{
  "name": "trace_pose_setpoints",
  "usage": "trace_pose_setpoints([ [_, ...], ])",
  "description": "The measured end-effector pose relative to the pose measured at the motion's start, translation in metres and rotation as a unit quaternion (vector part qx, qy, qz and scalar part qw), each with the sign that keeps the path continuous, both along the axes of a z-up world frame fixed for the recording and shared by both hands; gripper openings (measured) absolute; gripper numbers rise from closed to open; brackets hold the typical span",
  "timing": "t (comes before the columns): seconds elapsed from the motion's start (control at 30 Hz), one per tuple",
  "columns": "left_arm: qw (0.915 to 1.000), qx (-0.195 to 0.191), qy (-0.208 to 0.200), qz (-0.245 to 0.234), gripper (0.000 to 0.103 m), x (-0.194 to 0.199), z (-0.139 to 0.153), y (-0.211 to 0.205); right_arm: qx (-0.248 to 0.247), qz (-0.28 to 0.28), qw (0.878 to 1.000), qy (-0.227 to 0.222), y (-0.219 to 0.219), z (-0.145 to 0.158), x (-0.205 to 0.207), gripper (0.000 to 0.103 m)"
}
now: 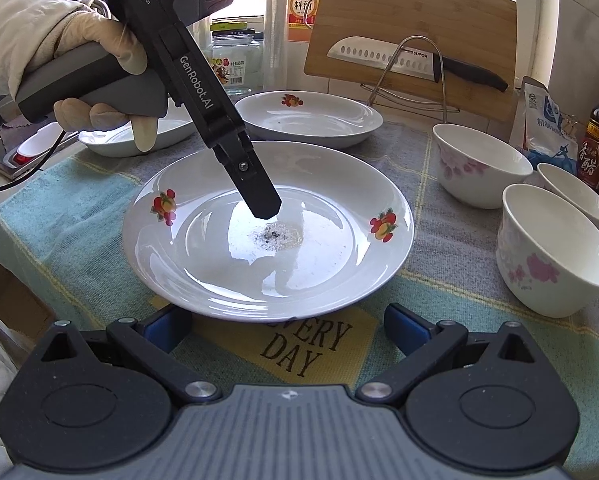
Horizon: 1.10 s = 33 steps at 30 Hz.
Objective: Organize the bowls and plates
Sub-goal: 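Lift the stained plate and carry it toward the plate near the sink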
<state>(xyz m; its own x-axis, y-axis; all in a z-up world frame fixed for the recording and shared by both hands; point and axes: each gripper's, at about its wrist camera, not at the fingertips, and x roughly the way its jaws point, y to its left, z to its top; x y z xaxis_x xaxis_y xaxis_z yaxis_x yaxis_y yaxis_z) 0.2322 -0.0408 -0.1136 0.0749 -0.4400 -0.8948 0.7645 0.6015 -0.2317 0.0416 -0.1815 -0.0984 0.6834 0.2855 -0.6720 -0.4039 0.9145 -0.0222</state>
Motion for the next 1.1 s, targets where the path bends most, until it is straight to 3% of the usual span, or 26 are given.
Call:
trace_pose_setpoints([
  [0.27, 0.9993, 0.008, 0.019, -0.03, 0.092, 0.007, 0.003, -0.007, -0.007, 0.011, 1.0, -0.001, 0.004, 0.002, 0.002, 0.103],
  [1.1, 0.9979, 0.011, 0.032, -0.054, 0.092, 0.014, 0.003, -0.01, -0.01, 0.025, 1.0, 0.009, 0.011, 0.006, 0.011, 0.103],
])
